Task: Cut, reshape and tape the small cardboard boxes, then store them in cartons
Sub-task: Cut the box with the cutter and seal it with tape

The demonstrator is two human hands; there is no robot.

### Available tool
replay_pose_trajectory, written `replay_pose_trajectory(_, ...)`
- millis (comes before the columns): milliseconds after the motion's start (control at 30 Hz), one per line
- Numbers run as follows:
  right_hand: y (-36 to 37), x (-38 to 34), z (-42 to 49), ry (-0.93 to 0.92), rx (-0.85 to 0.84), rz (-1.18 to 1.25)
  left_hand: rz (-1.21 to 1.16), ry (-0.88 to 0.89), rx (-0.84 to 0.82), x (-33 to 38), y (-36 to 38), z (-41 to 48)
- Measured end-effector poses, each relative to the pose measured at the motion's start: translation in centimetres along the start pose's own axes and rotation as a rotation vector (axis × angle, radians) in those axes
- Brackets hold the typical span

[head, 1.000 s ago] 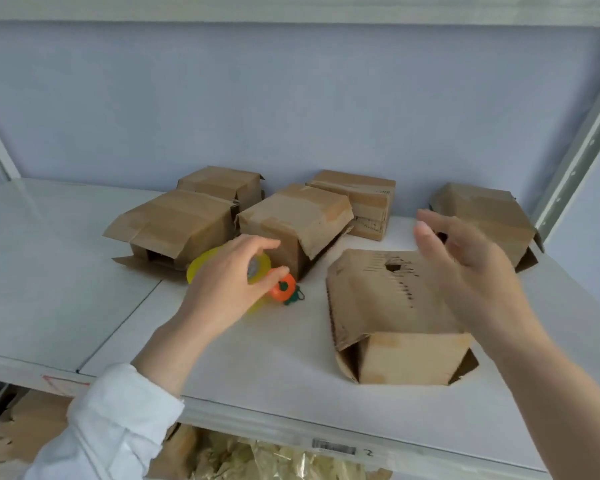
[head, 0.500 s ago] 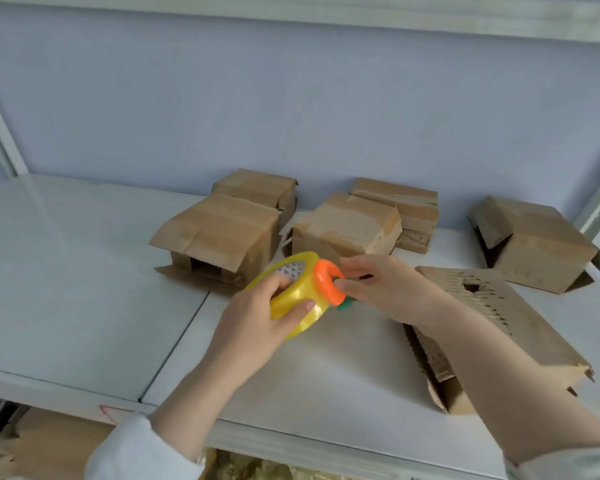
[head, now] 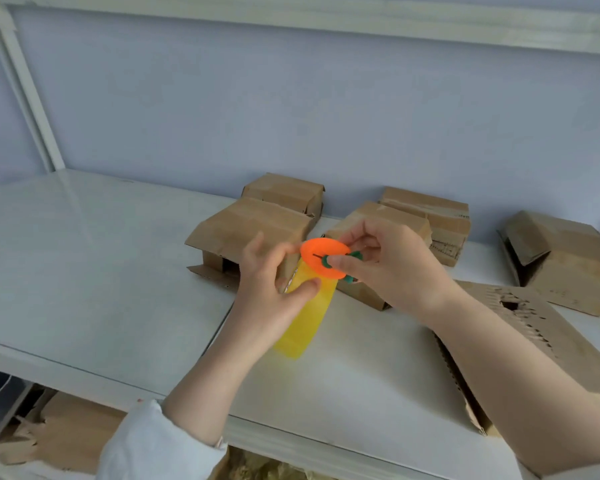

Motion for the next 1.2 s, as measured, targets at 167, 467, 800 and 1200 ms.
replay_pose_trajectory(167,0.6,-0.4,0.0,-0.075,0.179,0.021,-0.160,-0.009,0.050,0.3,0.1,0.5)
replay_pose_trajectory(467,3.1,-0.1,-0.4,0.064,0.397,0.095,-0.129,0.091,0.157,-0.1,-0.1,0.4)
replay_pose_trajectory(800,-0.9,1.1,-0.9,0.438,0.337,1.104,-0.235,0.144,0.275,2.2,0.7,-1.8)
replay_pose_trajectory(1200,-18.3,17.4,-12.3,0.735,0.729,0.106,-0.564,0.127,0.126,12.6,6.9,0.2)
Point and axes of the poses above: each hand's wrist, its own z-axis towards the middle knuckle, its own y-axis out of the palm, x = y × z, the point moved 3 cm from there along z, towards the middle knuckle, and after that the axes turned 4 degrees about -z, right-handed, at the moved point
